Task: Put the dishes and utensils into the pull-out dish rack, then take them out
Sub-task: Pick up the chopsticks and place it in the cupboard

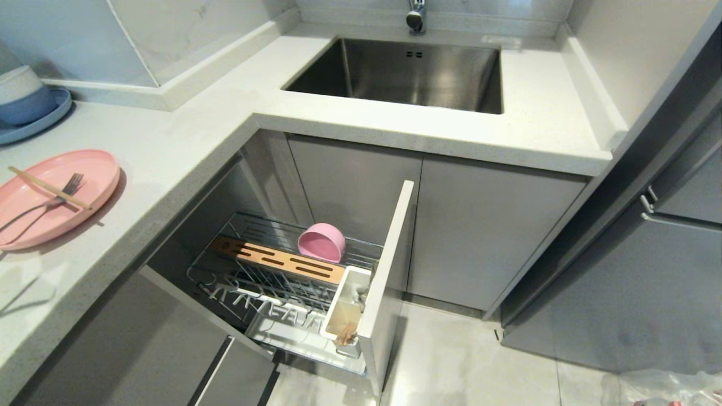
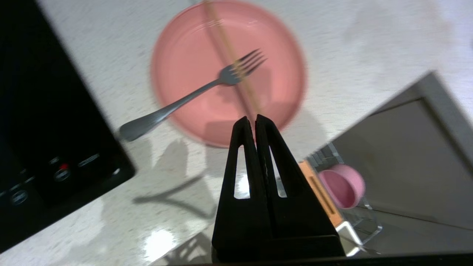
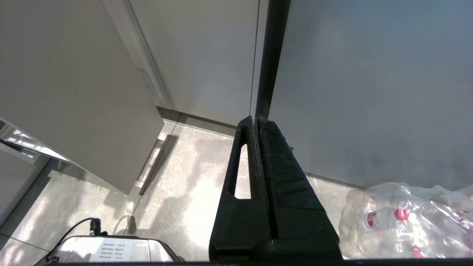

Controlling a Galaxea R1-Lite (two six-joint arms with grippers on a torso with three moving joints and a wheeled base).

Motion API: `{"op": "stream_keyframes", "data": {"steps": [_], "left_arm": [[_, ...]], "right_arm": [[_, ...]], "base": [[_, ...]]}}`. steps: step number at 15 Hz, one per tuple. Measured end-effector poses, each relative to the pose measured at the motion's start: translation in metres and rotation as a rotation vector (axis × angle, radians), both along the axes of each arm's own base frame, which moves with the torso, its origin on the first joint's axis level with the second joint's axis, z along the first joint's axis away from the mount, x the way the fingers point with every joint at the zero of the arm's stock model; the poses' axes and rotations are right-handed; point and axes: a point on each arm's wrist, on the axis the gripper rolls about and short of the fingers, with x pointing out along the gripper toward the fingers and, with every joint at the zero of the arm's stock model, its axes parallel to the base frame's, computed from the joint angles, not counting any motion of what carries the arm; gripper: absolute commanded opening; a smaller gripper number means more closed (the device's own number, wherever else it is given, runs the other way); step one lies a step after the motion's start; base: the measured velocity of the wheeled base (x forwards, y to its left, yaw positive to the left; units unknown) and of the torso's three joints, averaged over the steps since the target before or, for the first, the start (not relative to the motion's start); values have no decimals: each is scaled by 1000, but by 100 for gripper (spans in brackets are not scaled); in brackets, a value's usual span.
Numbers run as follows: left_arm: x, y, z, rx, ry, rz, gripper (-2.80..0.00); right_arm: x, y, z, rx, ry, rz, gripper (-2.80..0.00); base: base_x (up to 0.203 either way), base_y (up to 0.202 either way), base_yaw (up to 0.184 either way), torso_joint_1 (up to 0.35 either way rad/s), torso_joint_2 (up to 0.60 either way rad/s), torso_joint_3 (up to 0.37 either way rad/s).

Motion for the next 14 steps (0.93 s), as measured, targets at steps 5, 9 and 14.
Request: {"op": "stream_keyframes", "data": {"steps": [5, 9, 14], "left_arm": [[27, 22, -25, -123, 154, -18, 0], [53, 34, -38, -183, 202, -41, 0], [92, 49, -51, -280, 193, 5, 0]], "right_arm": [[0, 0, 0, 0, 0, 0, -280], [0, 0, 0, 0, 0, 0, -280], [0, 0, 0, 1, 0, 0, -280]], "base": [[0, 0, 0, 0, 0, 0], [0, 0, 0, 0, 0, 0], [0, 0, 0, 0, 0, 0]]}}
